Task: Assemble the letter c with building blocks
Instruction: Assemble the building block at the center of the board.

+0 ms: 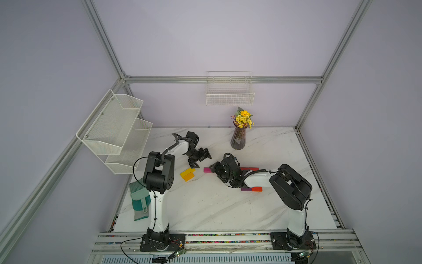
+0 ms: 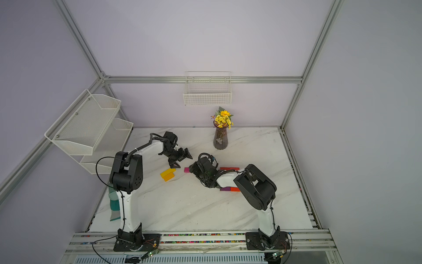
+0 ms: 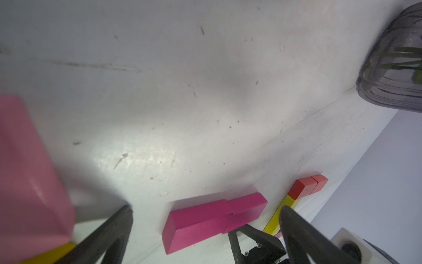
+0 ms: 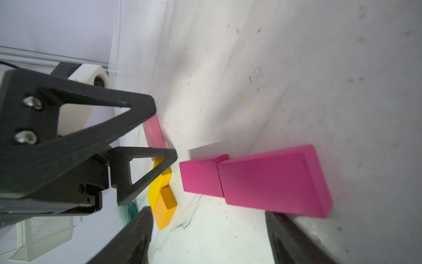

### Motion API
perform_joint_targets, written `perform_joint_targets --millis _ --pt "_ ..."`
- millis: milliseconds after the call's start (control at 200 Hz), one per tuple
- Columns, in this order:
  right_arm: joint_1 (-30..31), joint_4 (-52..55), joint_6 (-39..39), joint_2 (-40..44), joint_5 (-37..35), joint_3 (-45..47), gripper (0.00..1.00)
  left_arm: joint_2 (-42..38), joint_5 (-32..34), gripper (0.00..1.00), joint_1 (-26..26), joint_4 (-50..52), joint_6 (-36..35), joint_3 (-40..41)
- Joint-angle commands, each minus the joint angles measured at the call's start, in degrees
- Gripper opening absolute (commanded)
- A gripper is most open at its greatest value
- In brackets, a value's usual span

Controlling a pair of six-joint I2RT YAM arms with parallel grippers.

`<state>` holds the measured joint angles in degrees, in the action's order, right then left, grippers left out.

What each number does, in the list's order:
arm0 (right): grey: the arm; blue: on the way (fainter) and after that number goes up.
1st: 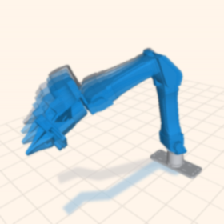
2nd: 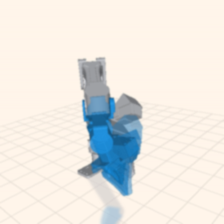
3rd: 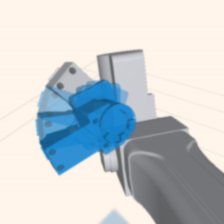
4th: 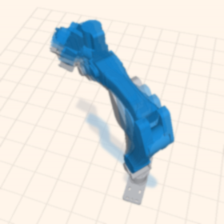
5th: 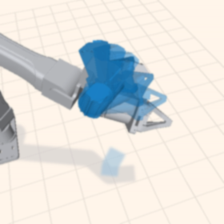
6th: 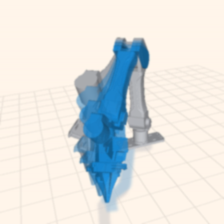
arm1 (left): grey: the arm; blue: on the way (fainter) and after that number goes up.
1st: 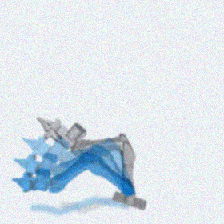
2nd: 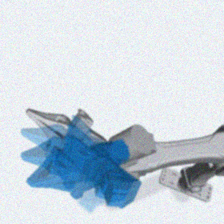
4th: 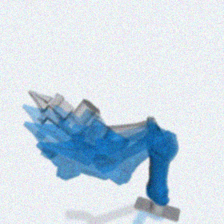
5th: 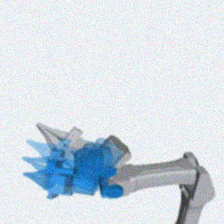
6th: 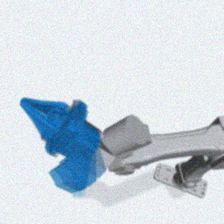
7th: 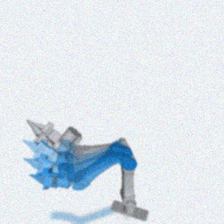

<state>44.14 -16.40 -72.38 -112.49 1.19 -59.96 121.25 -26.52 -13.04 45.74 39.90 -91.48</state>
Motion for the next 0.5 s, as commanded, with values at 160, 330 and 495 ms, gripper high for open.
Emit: perform_joint_targets --millis 160,330,495 --pt "-0.6 1.81 -1.92 -2.69 0.56 -0.02 0.8 -1.37 -0.55 1.0 -0.15 -0.09 0.44 1.0" --pt "-0.86 1.62 -1.95 -2.67 1.13 0.17 0.8 -1.32 -0.55 1.0 -0.23 -0.08 0.62 0.87" --pt "-1.16 1.47 -1.87 -2.14 2.01 0.48 0.8 -1.24 -0.72 1.0 -0.39 -0.18 0.88 0.78"
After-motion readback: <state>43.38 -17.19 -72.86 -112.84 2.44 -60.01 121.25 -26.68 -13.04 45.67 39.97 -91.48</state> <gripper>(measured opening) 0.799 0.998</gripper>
